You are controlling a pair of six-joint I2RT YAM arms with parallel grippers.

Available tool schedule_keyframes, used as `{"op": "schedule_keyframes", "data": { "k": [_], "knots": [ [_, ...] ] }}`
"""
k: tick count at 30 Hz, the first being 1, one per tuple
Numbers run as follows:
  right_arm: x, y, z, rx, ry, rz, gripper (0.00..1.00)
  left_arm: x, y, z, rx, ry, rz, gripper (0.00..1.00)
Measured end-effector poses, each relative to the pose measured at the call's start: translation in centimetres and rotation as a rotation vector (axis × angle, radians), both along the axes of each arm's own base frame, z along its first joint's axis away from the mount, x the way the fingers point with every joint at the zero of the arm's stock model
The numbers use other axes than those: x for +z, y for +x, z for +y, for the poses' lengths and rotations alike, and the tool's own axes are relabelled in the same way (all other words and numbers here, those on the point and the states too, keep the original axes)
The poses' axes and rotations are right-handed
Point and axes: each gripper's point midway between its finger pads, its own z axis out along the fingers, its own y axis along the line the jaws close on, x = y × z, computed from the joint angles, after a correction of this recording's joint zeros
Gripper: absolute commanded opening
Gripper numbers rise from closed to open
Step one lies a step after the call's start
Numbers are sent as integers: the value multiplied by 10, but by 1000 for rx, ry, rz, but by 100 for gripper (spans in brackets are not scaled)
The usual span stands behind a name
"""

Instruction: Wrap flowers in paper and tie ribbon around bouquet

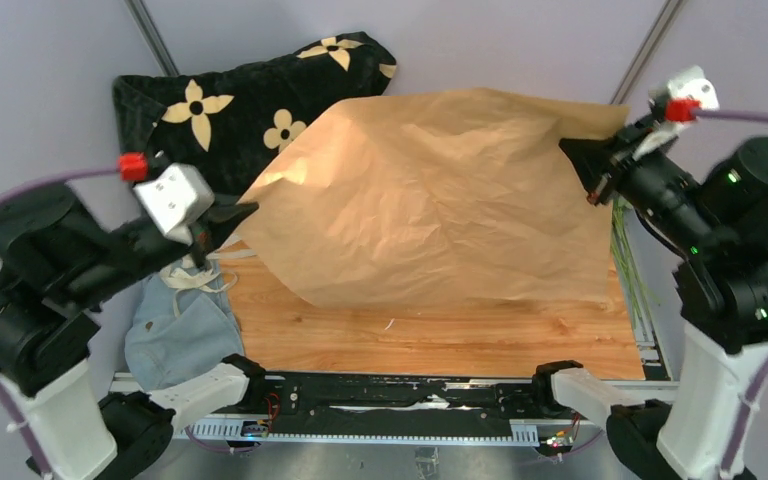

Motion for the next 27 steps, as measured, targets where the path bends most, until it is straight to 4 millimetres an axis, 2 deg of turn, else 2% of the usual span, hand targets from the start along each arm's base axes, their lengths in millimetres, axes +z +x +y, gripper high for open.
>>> {"op": "schedule_keyframes", "data": {
  "k": [3,5,6,9,10,11,12,14,17,20,23,25,27],
  "knots": [
    [-17,46,-1,-53,-16,81,0,-9,41,-11,47,37,65,0],
    [-34,89,-4,-108,-38,143,0,-28,88,-25,86,87,139,0],
    [-41,106,-5,-131,-50,162,0,-35,101,-30,93,103,160,0],
    [-68,165,-6,-184,-94,230,0,-70,162,-49,138,162,245,0],
    [-86,194,-6,-205,-119,265,0,-89,185,-55,158,189,281,0],
    [-102,214,-6,-217,-137,295,0,-110,206,-59,179,214,316,0],
    [-118,231,-5,-227,-155,325,0,-126,219,-61,195,234,345,0],
    [-167,271,-4,-248,-198,405,0,-163,246,-58,239,274,409,0],
    [-240,300,-2,-252,-242,528,0,-210,272,-47,299,318,480,0],
    [-298,313,0,-249,-266,613,0,-253,283,-33,347,353,531,0],
    [-330,325,2,-250,-271,635,0,-287,285,-26,371,374,558,0],
    [-343,338,2,-256,-270,629,1,-314,283,-21,384,393,580,0],
    [-355,351,3,-259,-269,627,17,-332,282,-17,400,407,589,0]
  ]
}}
